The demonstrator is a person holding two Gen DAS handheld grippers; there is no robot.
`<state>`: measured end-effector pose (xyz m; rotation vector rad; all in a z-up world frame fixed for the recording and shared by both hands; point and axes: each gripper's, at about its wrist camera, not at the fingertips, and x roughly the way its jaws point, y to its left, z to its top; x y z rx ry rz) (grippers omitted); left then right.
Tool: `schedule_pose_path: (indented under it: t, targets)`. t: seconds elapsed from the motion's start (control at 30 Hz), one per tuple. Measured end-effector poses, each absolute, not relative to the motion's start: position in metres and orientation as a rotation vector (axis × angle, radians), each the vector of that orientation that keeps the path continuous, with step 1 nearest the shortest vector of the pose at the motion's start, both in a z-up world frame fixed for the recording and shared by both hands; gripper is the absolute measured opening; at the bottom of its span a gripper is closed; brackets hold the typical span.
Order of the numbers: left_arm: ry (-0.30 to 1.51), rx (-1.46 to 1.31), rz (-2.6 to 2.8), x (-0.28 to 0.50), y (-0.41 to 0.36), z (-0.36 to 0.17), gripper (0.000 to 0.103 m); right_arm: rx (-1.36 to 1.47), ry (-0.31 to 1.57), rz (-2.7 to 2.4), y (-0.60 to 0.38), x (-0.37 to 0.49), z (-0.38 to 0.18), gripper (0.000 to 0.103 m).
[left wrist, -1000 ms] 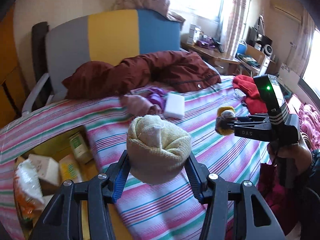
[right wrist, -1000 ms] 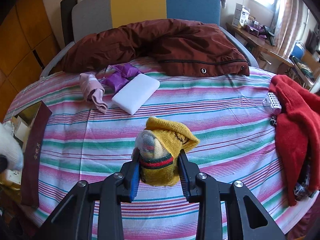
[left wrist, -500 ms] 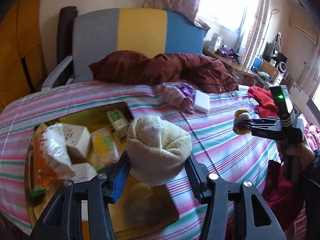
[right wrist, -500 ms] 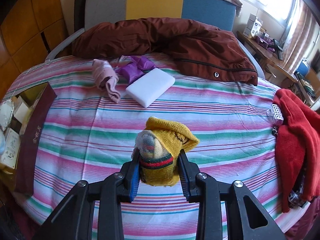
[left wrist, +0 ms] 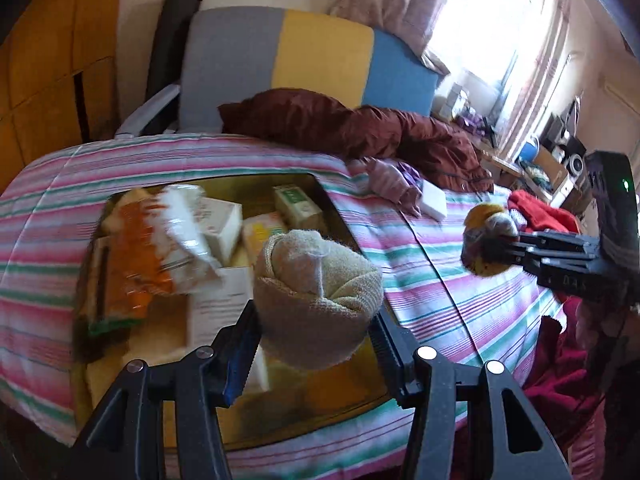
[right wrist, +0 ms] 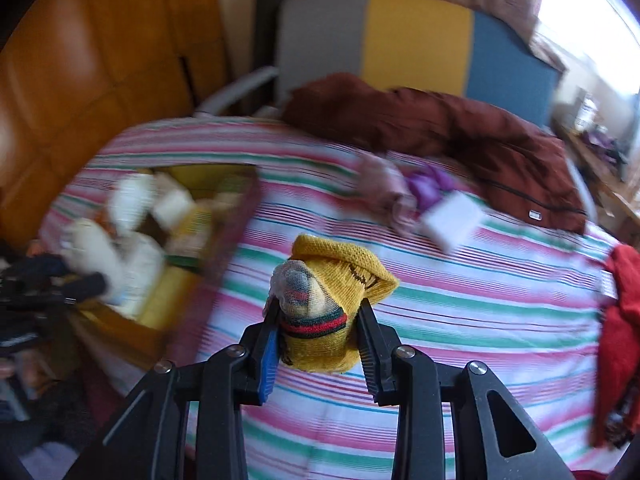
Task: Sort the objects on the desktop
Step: 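Carry the cream sock ball and yellow sock into the gold tray and release both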
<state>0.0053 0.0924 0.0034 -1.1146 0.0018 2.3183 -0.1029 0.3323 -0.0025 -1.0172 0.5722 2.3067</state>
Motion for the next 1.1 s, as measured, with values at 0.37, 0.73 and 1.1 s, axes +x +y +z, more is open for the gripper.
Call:
schedule_pose_path:
  t: [0.37, 0.73, 1.1]
  targets:
    - [-0.163, -1.112, 2.493, 0.015, -0.021, 0.016, 0.054, -1.015, 0.598, 2.508, 0.265, -0.16, -0.005, 0.035]
    - [-0.147, -1.22, 2.465, 0.015, -0.037, -0.015, 0.054, -1.059, 0.608, 2.543, 0.244, -0.182, -0.014, 0.036]
    - [-0.132, -1.304, 2.393, 0.004, 0.001, -0.049, 0.056, -1.025, 0.649, 2.512, 0.249, -0.183, -0.012, 0.039]
